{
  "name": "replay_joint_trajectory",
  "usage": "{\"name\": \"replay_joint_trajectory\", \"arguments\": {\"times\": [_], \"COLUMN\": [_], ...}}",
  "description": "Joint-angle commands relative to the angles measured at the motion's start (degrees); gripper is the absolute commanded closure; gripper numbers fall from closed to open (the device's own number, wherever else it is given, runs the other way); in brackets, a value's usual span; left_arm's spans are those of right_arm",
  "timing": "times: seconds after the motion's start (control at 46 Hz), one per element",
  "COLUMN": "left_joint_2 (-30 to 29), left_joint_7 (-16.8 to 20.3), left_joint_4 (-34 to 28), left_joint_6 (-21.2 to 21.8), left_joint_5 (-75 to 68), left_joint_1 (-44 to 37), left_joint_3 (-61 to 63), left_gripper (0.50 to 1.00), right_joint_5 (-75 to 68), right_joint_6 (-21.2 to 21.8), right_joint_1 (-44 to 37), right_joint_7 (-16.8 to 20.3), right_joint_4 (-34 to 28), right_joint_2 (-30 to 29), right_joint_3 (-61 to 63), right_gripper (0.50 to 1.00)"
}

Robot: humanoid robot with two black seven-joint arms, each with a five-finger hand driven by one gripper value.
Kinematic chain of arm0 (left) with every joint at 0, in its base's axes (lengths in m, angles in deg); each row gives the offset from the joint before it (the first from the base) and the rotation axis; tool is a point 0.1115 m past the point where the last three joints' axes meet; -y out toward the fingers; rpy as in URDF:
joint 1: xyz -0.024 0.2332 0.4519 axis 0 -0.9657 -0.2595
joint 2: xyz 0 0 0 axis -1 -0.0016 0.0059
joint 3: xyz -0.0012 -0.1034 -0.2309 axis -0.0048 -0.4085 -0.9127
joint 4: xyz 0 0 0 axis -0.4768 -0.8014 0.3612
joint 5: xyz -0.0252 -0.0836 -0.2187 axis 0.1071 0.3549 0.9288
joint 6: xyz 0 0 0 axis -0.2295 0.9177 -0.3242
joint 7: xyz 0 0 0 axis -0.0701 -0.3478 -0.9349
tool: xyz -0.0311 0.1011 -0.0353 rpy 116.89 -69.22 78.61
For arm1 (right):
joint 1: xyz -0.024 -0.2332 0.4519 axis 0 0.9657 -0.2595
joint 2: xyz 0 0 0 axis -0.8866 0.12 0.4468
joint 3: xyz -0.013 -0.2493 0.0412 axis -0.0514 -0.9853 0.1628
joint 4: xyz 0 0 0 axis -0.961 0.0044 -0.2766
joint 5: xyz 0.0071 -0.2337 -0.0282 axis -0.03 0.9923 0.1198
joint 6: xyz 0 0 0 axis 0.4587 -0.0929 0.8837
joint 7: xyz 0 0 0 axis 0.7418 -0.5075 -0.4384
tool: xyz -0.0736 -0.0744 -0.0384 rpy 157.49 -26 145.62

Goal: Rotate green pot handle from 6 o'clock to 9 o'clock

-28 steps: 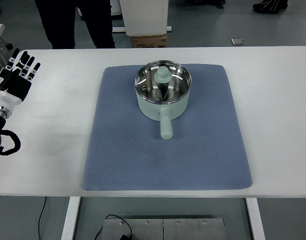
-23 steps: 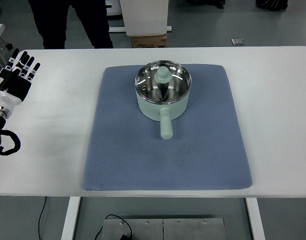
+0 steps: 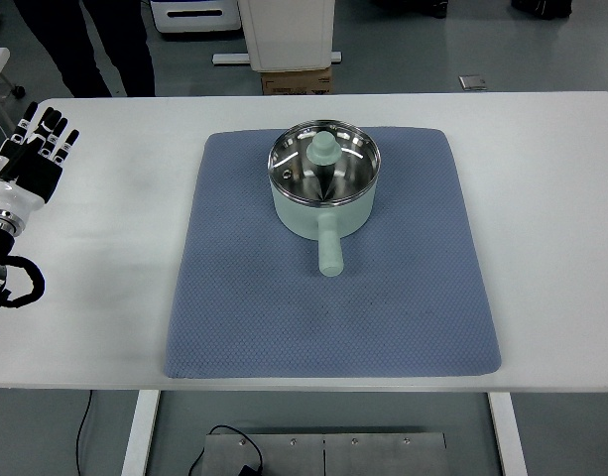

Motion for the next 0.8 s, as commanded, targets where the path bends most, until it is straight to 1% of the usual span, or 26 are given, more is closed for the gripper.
{"name": "replay_joint_trajectory", "arguments": {"times": [0.0,0.261,0.37,0.478,0.543,0.63,0.783], "left_joint_2": [-0.1,-1.2,-4.1,-5.0,-5.7,-7.6,-7.6], "left_joint_7": [-0.2,-0.2,-0.3,-0.3,-0.8,-0.8,-0.7], "left_joint_4": [0.0,0.4,0.4,0.9,2.1,3.4,6.6], "left_joint_6": [-0.4,0.2,0.2,0.0,-0.4,-0.5,-0.4], "left_joint_5": [0.0,0.1,0.1,-0.1,-1.3,-7.3,-15.1], "left_joint_1": [-0.3,0.4,1.5,3.3,6.8,13.5,25.7], "left_joint_3": [0.0,0.0,0.0,0.1,0.5,3.7,10.7], "left_gripper": [0.500,0.500,0.500,0.500,0.500,0.500,0.500], "right_joint_5": [0.0,0.0,0.0,0.0,0.0,0.0,0.0], "right_joint_6": [0.0,0.0,0.0,0.0,0.0,0.0,0.0], "right_joint_1": [0.0,0.0,0.0,0.0,0.0,0.0,0.0], "right_joint_7": [0.0,0.0,0.0,0.0,0.0,0.0,0.0], "right_joint_4": [0.0,0.0,0.0,0.0,0.0,0.0,0.0], "right_joint_2": [0.0,0.0,0.0,0.0,0.0,0.0,0.0], "right_joint_3": [0.0,0.0,0.0,0.0,0.0,0.0,0.0], "right_gripper": [0.500,0.500,0.500,0.500,0.500,0.500,0.500]}}
